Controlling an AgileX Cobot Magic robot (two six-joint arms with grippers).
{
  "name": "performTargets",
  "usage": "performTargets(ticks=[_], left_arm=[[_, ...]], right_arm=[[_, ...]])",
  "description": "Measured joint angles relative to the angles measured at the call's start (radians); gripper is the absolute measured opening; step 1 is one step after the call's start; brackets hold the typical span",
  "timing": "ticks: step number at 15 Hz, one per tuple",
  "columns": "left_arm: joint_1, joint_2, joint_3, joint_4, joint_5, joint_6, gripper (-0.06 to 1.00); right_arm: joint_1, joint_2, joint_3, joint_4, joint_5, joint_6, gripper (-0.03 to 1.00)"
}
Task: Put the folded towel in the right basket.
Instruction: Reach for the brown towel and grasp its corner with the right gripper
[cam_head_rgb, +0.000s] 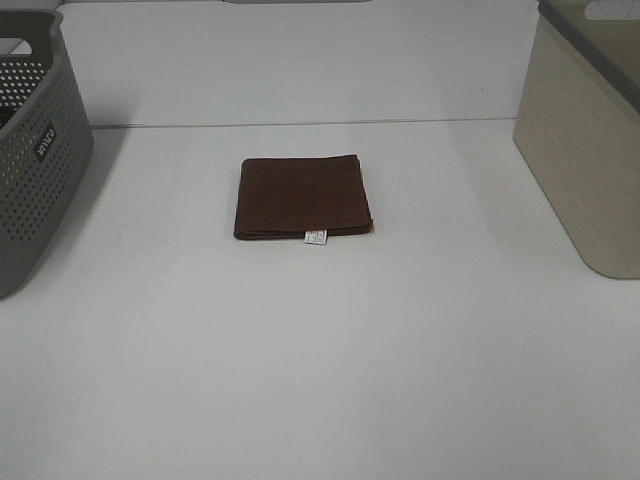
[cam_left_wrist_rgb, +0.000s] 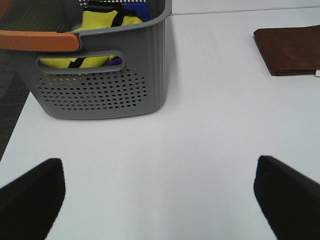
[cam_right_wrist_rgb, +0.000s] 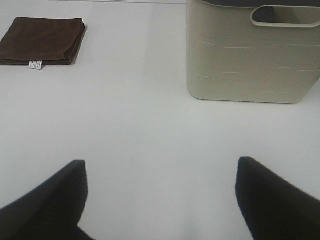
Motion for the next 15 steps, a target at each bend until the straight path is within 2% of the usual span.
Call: performTargets(ticks=[15], left_arm=[[0.000, 0.000, 0.000, 0.000, 0.000, 0.000, 0.97]], right_arm=[[0.000, 0.000, 0.000, 0.000, 0.000, 0.000, 0.77]])
